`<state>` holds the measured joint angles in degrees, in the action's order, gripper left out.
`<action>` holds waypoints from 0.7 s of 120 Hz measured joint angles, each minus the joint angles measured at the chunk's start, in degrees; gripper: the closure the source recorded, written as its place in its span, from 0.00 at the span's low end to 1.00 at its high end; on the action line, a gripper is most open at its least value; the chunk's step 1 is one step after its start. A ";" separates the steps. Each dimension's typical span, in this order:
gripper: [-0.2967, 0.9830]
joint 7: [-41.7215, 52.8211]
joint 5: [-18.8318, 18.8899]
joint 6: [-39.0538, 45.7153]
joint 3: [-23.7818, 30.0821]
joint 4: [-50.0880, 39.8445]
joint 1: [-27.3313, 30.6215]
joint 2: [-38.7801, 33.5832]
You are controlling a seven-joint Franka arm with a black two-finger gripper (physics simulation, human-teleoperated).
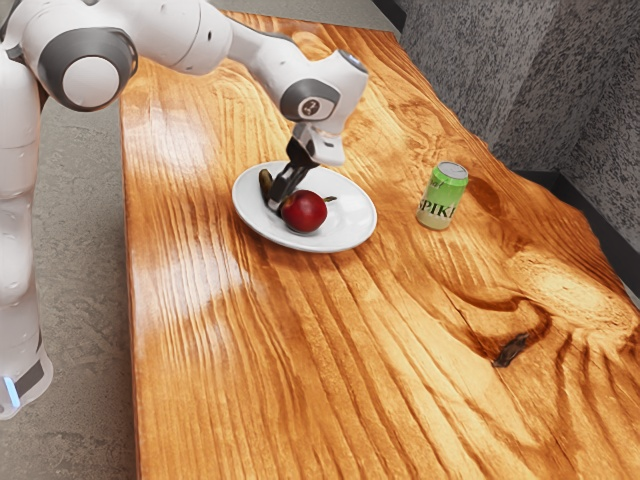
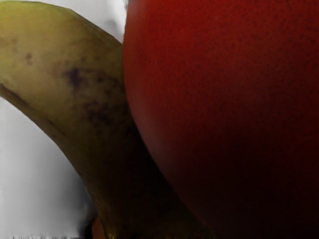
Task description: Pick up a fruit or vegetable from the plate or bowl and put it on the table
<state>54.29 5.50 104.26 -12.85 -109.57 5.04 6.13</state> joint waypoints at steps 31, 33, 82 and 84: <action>0.62 -1.52 0.15 0.10 -0.32 0.36 0.46 -2.05; 0.62 -1.63 0.17 0.06 -0.30 0.41 0.49 -2.20; 0.63 -6.14 2.13 -9.04 11.74 19.38 4.68 -3.52; 0.63 -6.54 1.96 -9.29 12.74 19.66 4.54 -3.53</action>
<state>47.75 7.45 94.97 -0.11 -89.91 9.59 2.60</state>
